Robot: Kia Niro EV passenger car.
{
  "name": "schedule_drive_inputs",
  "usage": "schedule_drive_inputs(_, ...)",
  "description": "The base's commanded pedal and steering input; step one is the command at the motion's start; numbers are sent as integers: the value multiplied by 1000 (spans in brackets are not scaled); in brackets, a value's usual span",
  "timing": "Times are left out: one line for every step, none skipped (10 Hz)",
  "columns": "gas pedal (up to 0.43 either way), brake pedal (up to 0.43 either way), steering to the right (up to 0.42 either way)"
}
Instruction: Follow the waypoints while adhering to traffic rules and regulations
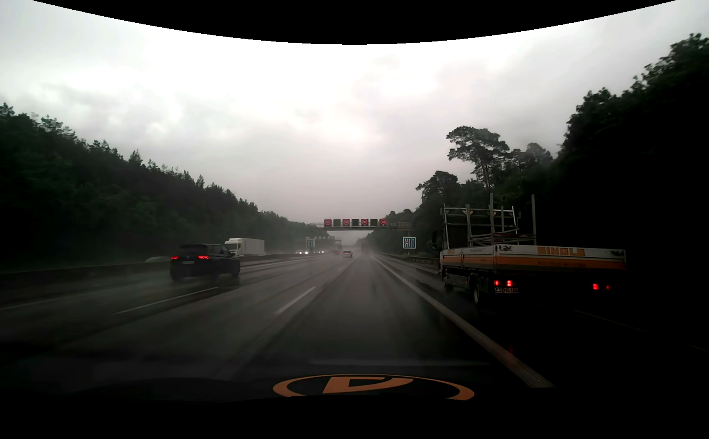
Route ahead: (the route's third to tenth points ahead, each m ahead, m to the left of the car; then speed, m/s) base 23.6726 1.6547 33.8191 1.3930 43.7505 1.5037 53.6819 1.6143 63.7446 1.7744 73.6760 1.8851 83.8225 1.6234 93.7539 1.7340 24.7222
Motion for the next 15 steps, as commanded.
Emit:
schedule_drive_inputs(118, 0, 0)
schedule_drive_inputs(130, 0, -1)
schedule_drive_inputs(130, 0, -1)
schedule_drive_inputs(130, 0, -1)
schedule_drive_inputs(130, 0, 0)
schedule_drive_inputs(130, 0, 0)
schedule_drive_inputs(130, 0, -2)
schedule_drive_inputs(130, 0, -1)
schedule_drive_inputs(130, 0, -2)
schedule_drive_inputs(130, 0, -1)
schedule_drive_inputs(118, 0, -2)
schedule_drive_inputs(118, 0, -2)
schedule_drive_inputs(118, 0, -2)
schedule_drive_inputs(118, 0, -3)
schedule_drive_inputs(118, 0, -3)
